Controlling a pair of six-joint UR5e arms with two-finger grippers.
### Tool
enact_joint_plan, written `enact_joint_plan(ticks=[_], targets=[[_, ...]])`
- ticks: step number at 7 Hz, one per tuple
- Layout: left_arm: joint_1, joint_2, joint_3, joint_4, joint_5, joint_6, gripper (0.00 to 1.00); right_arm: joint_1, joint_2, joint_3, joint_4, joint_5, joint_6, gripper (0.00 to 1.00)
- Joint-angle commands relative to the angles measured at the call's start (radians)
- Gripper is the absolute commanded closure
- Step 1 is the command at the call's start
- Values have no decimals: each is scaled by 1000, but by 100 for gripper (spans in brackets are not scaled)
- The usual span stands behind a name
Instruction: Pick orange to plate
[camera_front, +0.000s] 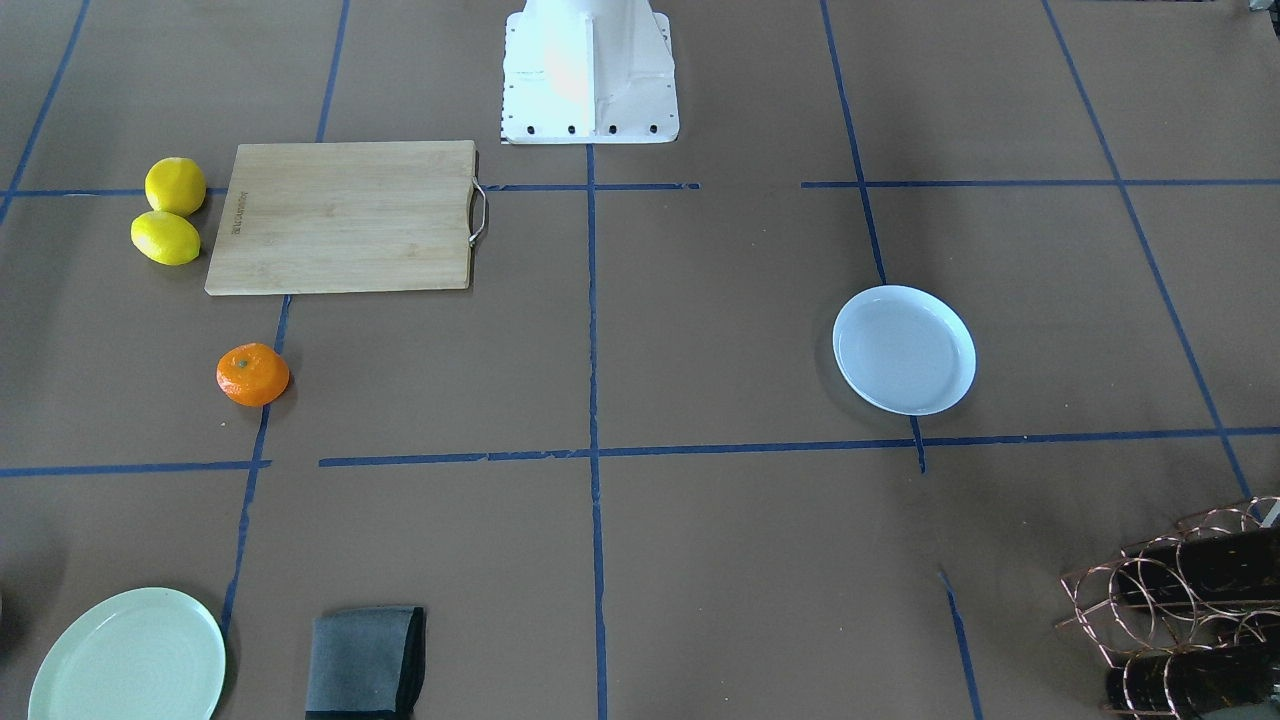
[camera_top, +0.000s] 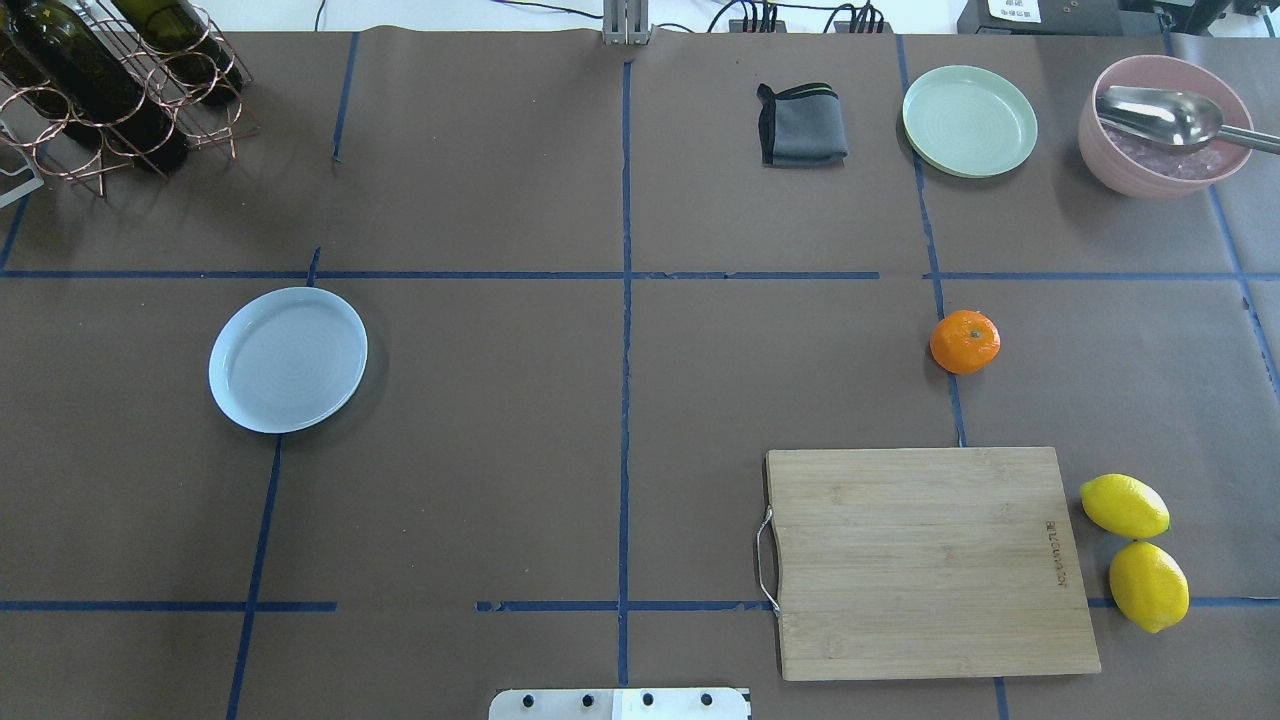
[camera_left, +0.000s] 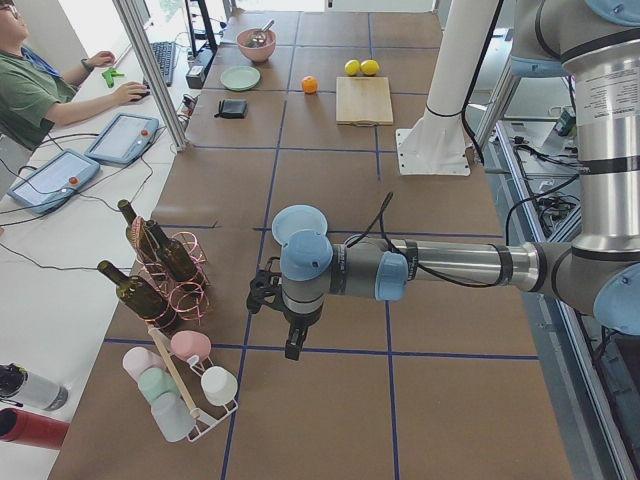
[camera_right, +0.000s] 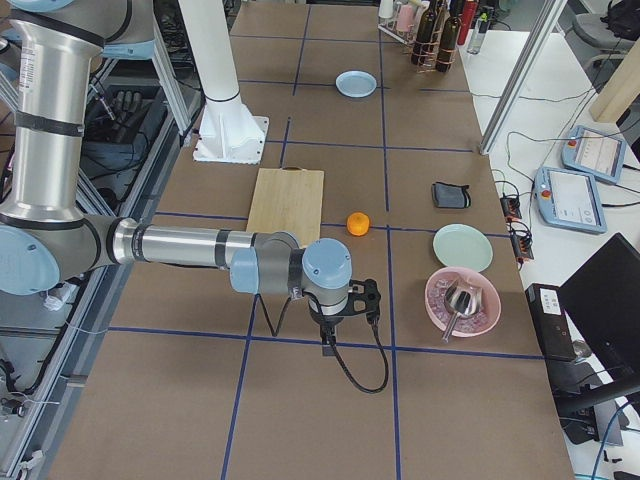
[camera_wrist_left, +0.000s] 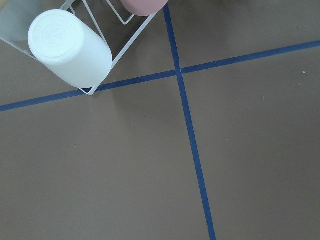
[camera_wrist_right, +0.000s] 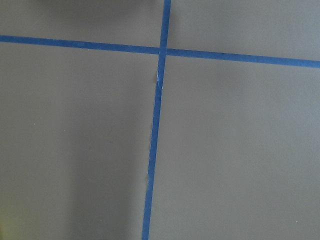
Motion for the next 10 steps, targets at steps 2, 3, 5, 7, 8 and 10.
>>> enact_joint_plan(ticks=[2, 3, 5, 7, 8, 10], targets=[[-2, -1, -8, 0, 0, 0, 0, -1, -1, 0, 0, 0, -3, 0], [-2, -2, -12, -9, 36, 15, 0, -1, -1, 0, 0, 2, -2, 0], [9, -17, -17, -193, 170, -18, 0, -1, -1, -11, 105, 8, 0, 0], [17, -31, 6, -480, 170, -23, 0, -7, -1, -9, 158, 9, 9, 0], [38, -52, 33, -694, 167, -26, 0, -8, -1, -12, 158, 8, 6, 0], [119, -95, 67, -784, 117, -116, 0, -10, -1, -12, 160, 11, 11, 0]])
